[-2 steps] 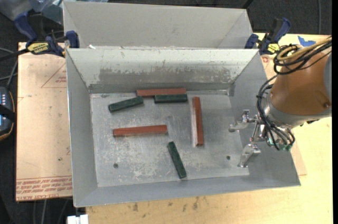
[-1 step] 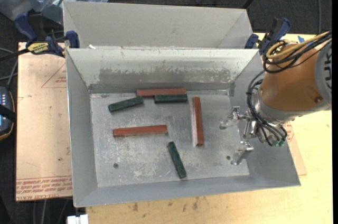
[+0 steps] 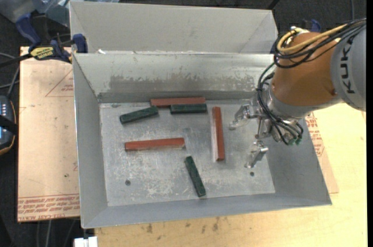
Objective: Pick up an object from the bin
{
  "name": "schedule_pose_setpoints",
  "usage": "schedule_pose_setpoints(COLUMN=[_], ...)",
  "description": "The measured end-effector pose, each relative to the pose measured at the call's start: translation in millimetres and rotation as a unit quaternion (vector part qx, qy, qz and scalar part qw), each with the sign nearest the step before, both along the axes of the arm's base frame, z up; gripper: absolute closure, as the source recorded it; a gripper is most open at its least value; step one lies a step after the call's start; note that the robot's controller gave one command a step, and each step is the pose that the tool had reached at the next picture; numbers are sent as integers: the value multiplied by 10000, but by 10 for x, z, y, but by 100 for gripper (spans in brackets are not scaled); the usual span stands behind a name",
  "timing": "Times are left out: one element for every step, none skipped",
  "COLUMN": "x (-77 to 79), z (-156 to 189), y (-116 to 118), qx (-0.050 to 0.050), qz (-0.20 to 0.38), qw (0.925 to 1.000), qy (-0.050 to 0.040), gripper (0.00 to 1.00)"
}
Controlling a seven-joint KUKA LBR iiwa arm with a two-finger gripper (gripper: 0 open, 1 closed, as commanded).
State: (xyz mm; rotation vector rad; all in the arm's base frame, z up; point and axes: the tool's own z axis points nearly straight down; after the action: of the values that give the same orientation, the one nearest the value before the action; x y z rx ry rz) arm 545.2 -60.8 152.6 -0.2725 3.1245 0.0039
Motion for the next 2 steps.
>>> schedule_pose_setpoints(x=[-109, 198], z=[-355, -411], y=[372, 496], qx=[-16, -6], qz=[674, 1685], qw=[9977, 9857], qy=[7, 17], gripper=[0, 0])
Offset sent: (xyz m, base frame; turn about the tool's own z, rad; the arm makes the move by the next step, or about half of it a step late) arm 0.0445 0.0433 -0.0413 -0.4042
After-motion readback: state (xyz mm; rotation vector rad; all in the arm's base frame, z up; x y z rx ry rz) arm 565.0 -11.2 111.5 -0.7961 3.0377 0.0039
